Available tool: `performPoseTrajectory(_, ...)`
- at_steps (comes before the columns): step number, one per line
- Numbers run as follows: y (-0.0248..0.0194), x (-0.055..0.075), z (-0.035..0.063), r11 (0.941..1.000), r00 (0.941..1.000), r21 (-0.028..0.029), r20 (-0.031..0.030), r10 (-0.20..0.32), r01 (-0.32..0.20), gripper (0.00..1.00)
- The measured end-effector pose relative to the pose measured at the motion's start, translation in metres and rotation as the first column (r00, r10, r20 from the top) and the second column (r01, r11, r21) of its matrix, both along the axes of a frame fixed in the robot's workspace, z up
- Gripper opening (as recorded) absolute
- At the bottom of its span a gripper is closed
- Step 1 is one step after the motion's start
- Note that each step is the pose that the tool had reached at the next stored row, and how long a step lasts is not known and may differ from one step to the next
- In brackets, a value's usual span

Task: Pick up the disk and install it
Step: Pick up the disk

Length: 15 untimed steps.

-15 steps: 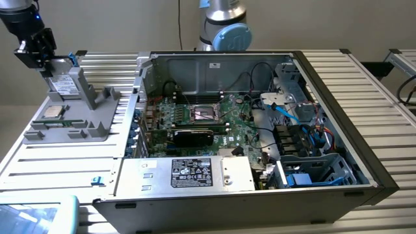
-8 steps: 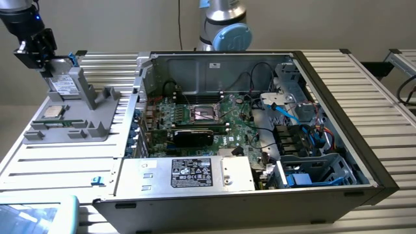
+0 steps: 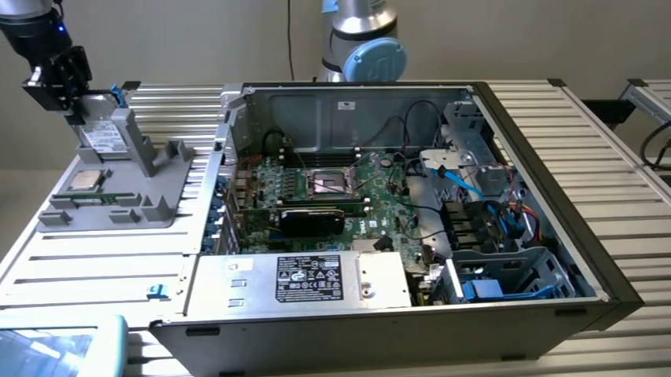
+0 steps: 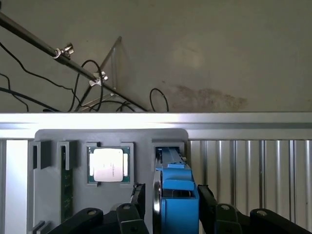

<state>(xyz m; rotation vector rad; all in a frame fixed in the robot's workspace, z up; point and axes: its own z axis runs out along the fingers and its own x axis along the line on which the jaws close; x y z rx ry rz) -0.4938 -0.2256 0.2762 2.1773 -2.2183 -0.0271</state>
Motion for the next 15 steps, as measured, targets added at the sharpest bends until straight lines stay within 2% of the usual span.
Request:
performPoseTrajectory(1,0.0,0.0,0.0,1.0,1.0,0.0,-0.0001,0.0,0.0,0.53)
performPoseTrajectory(2,0.0,0.0,0.0,1.0,1.0,0.0,0.0,0.0,0.0,0.46)
performPoseTrajectory(3,0.0,0.0,0.0,1.0,1.0,0.0,-0.0001,0.0,0.0,0.46)
performPoseTrajectory(4,0.0,0.0,0.0,1.0,1.0,0.0,0.0,0.0,0.0,0.4)
performPoseTrajectory(5,0.0,0.0,0.0,1.0,1.0,0.0,0.0,0.0,0.0,0.37)
performPoseTrajectory(10,0.0,0.0,-0.0001,1.0,1.0,0.0,0.0001,0.0,0.0,0.37)
performPoseTrajectory(15,-0.0001,0.0,0.0058,1.0,1.0,0.0001,0.002,0.0,0.0,0.37)
